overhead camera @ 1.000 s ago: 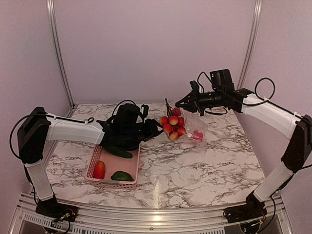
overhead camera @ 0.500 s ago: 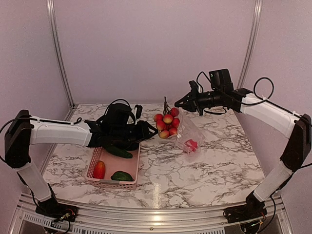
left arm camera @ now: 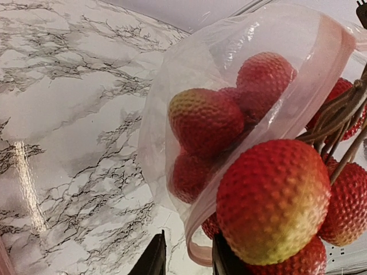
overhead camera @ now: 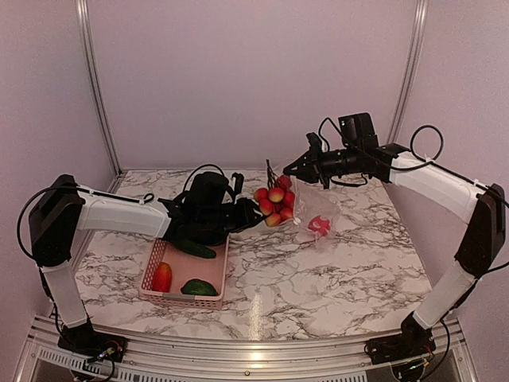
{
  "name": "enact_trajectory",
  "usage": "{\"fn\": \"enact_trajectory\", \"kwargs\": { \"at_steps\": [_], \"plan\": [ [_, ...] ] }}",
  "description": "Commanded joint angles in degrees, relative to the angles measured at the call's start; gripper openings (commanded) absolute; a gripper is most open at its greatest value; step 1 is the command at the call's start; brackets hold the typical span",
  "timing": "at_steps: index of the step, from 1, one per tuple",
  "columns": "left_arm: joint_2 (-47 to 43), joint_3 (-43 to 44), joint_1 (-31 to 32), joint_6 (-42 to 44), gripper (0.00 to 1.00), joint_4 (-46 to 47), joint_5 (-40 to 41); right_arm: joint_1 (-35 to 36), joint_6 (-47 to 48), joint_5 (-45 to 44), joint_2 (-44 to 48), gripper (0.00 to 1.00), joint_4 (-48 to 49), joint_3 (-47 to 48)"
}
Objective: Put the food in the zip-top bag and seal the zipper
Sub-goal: Adjust the zipper food storage bag at the center of the board.
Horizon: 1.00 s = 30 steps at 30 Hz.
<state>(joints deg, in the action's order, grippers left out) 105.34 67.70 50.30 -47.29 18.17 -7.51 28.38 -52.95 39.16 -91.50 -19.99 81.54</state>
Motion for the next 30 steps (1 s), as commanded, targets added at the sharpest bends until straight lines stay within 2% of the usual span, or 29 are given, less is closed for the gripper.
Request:
{"fn": "enact_trajectory", "kwargs": {
  "at_steps": [1,3,5,8,10,12,14,18,22,25,30],
  "plan": [
    [2.30,-1.16,-0.47,-0.58,0.21,11.64,-0.01,0.53,-1.10,1.40,-0.25,0.00,2.06,3.59],
    [2.89,-1.19,-1.00,-1.70,0.06,12.80,-0.44,0.40,-0.92,1.33,-0.31,0.00,1.59,3.86],
    [2.39,-1.23,-1.29,-1.84,0.00,13.49,-0.35,0.10,-0.15,0.83,-0.57,0.00,0.37,4.19],
    [-0.20,-1.18,-1.43,-0.11,0.00,12.61,0.78,-0.13,1.24,-0.04,-0.58,0.00,-0.86,3.92],
    [-2.39,0.67,-1.60,0.81,0.00,8.32,2.17,-0.41,2.15,-0.85,-0.53,0.00,-2.32,4.02],
    [-5.02,5.97,-1.43,0.81,0.00,-6.09,6.25,-0.87,3.60,-2.40,-0.38,0.00,-4.88,5.10],
    [-8.02,11.84,-0.61,1.17,0.00,-16.62,9.50,-1.54,5.54,-4.47,-0.31,0.00,-7.88,7.17],
    [-12.14,18.21,2.73,7.47,0.00,-26.31,18.20,-1.96,10.34,-11.90,-0.71,0.00,-14.60,12.38],
    [-8.17,16.64,1.99,9.68,0.00,-31.90,21.02,-1.93,11.54,-17.06,-0.59,0.00,-14.38,12.80],
    [-6.94,14.09,1.73,8.20,0.00,-29.28,22.03,-1.99,11.81,-16.72,-0.82,0.00,-12.97,12.61],
    [-5.66,24.48,3.51,7.35,0.00,-28.72,20.39,-1.85,11.67,-13.96,-0.43,0.00,-11.15,13.62]
  ]
}}
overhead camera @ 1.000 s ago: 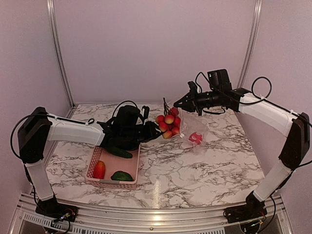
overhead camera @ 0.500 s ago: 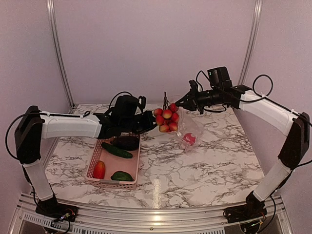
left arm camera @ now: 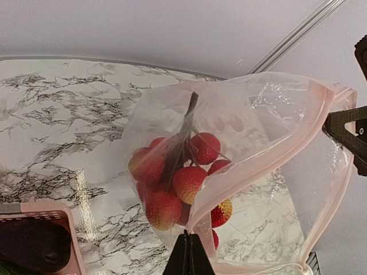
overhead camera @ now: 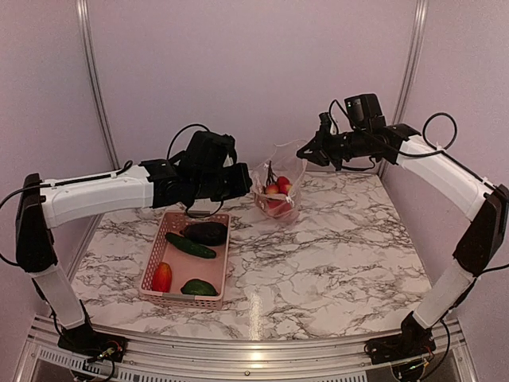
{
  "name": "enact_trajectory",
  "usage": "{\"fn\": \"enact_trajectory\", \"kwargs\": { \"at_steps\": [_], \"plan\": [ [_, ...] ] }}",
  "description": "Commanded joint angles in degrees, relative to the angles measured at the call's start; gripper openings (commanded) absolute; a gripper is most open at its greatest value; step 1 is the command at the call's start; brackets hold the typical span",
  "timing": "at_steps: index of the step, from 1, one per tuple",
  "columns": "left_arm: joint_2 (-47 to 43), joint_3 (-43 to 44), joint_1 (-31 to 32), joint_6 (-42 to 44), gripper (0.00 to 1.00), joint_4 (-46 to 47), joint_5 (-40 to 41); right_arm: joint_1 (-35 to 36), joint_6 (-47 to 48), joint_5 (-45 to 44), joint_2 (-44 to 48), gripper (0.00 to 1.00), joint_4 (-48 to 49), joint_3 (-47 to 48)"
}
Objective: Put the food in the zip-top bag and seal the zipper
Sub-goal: Adjust the zipper food storage bag at the center of the board.
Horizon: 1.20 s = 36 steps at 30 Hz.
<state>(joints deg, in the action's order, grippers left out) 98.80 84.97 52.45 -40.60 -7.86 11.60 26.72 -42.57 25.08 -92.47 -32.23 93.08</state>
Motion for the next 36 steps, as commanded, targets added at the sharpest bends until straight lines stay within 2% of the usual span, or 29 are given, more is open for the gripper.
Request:
{"fn": "enact_trajectory", "kwargs": {
  "at_steps": [1,5,7,10,15,22,34,36],
  "plan": [
    [1.44,8.35,1.67,1.15,0.00,-2.24,2.16,-0.23,1.43,-0.32,0.89,0.00,1.41,1.92],
    [5.09,15.82,2.05,0.97,0.00,-6.47,0.39,0.25,0.51,0.91,0.62,0.00,0.57,5.72],
    [5.23,17.55,3.35,3.01,0.00,-5.34,1.60,0.96,2.87,-1.50,-0.48,0.00,-4.32,10.62],
    [5.61,16.79,3.37,2.10,0.00,-4.52,1.62,0.81,7.72,-6.29,-3.34,0.00,-12.98,12.93],
    [5.61,11.33,3.36,0.29,0.00,0.54,0.32,1.21,8.86,-8.70,-2.64,0.24,-14.79,7.69],
    [7.19,9.52,3.36,-0.96,0.00,1.01,-1.22,3.73,11.36,-14.21,-2.26,0.33,-16.49,2.92],
    [6.46,11.33,3.36,-1.09,0.00,1.88,-2.25,5.82,11.46,-15.01,-2.23,0.33,-11.56,2.98],
    [6.10,11.65,3.36,-1.06,0.00,1.88,-2.19,5.88,11.87,-15.06,-2.96,0.27,-11.90,3.68]
  ]
}}
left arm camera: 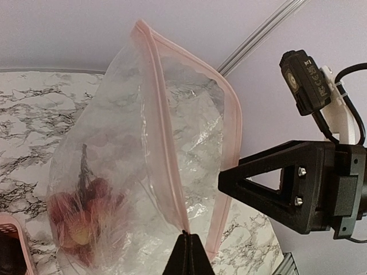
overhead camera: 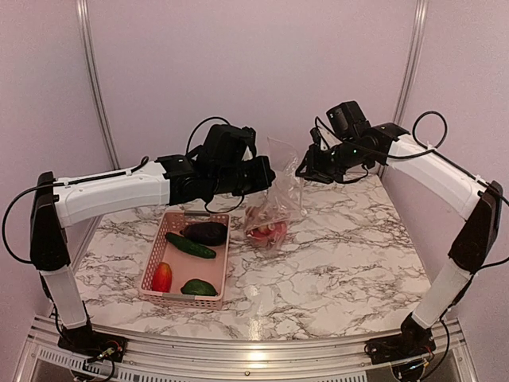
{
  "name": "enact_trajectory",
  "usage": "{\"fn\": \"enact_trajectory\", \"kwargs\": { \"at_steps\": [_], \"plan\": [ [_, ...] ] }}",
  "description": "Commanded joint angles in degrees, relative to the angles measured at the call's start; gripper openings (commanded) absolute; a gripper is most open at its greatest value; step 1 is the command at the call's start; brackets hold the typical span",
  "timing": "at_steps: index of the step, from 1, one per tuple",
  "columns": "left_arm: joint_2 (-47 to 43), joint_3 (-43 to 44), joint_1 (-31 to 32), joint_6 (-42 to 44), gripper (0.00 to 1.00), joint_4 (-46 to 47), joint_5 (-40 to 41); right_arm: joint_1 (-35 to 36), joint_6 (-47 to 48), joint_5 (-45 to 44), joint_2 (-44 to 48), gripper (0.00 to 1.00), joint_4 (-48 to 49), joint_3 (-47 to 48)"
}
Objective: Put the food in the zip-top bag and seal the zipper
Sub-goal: Adjust the zipper food storage bag at the center of the board, then pick up the fake fruit from the bin.
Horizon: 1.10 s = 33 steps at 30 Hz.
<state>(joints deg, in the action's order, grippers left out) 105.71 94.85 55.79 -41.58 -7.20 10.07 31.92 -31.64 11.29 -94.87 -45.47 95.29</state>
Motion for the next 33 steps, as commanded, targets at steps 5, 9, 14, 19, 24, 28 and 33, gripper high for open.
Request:
{"fn": "enact_trajectory", "kwargs": {
  "at_steps": [5,9,14,19,24,28,33],
  "plan": [
    [-1.47,2.51,0.02,0.91,0.00,1.13,-0.98,0.77,1.79,-1.83,-0.28,0.00,1.01,2.79],
    [-1.49,4.09,0.02,4.62,0.12,-0.61,-2.00,-0.02,4.52,-5.59,-0.88,0.00,-4.82,10.61],
    [-5.89,1.46,-0.07,10.71,0.52,-1.26,3.17,-1.25,8.25,-10.55,-3.24,0.00,-14.92,24.58],
    [-12.38,-5.39,-0.52,13.82,0.62,-0.86,6.19,-1.38,10.13,-10.89,-3.23,0.00,-16.29,21.68],
    [-15.91,-12.07,-2.26,11.45,0.63,-6.00,8.10,-1.38,11.44,-9.93,-3.48,0.00,-17.48,19.32],
    [-18.06,-15.68,-4.63,7.67,0.62,-13.89,8.63,-0.87,12.92,-7.92,-3.83,0.00,-18.52,18.44],
    [-21.93,-21.13,-7.88,3.86,0.61,-21.14,10.14,0.65,13.06,-6.45,-2.68,0.00,-19.54,15.83]
  ]
}}
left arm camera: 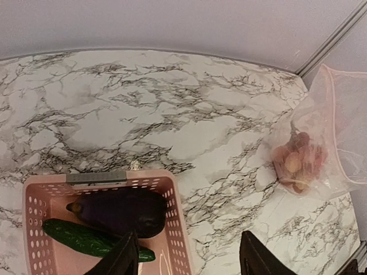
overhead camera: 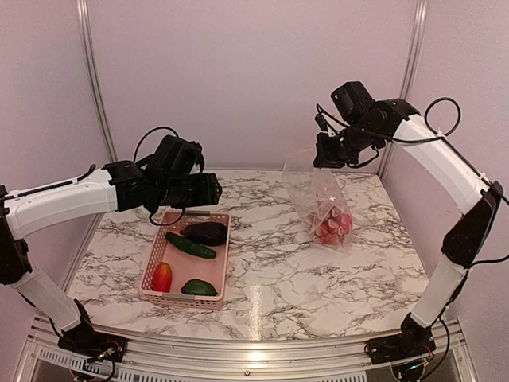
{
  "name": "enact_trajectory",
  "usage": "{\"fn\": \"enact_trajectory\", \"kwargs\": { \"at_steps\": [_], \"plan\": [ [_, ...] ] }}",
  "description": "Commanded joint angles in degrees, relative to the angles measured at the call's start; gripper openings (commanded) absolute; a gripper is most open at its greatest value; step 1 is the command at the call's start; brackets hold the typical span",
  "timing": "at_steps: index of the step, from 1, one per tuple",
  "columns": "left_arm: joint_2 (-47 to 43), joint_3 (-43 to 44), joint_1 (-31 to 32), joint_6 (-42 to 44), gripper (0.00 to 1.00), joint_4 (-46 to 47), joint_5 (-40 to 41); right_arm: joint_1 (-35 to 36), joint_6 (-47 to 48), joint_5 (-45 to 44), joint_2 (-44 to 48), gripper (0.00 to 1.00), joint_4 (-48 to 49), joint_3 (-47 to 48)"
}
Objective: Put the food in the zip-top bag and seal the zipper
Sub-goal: Pick up the fake fruit from the bin.
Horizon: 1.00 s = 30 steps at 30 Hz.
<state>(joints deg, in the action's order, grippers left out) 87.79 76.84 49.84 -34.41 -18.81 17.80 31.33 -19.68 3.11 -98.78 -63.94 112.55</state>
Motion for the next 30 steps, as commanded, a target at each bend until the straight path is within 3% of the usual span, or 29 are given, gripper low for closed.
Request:
{"fn": "enact_trajectory", "kwargs": {
  "at_steps": [1,8,18,21,26,30],
  "plan": [
    [-4.74,-4.15,-2.16,-3.41,0.61,-10.49,2.82,1.68,1.01,2.10,1.80,0.00,-0.69,-2.53],
    [-9.17,-10.21,-2.72,-3.58,0.61,-14.16,2.58,3.44,-0.16,5.13,4.08,0.00,1.93,-7.08],
    [-9.23,-17.42,-3.48,-19.26,0.54,-15.82,-4.51,3.70,-0.27,7.29,5.60,0.00,3.91,-8.74],
    [-7.83,-18.69,-3.44,-17.67,0.53,-14.48,-9.46,3.67,0.21,7.26,5.87,0.00,3.59,-8.82],
    [-8.61,-21.47,-3.27,-9.66,0.61,-11.21,-20.54,3.66,0.85,7.93,6.34,0.00,3.87,-9.87],
    [-10.08,-23.57,-3.00,-5.11,0.66,-11.92,-23.00,3.66,1.25,8.13,6.47,0.00,4.15,-10.23]
  ]
}}
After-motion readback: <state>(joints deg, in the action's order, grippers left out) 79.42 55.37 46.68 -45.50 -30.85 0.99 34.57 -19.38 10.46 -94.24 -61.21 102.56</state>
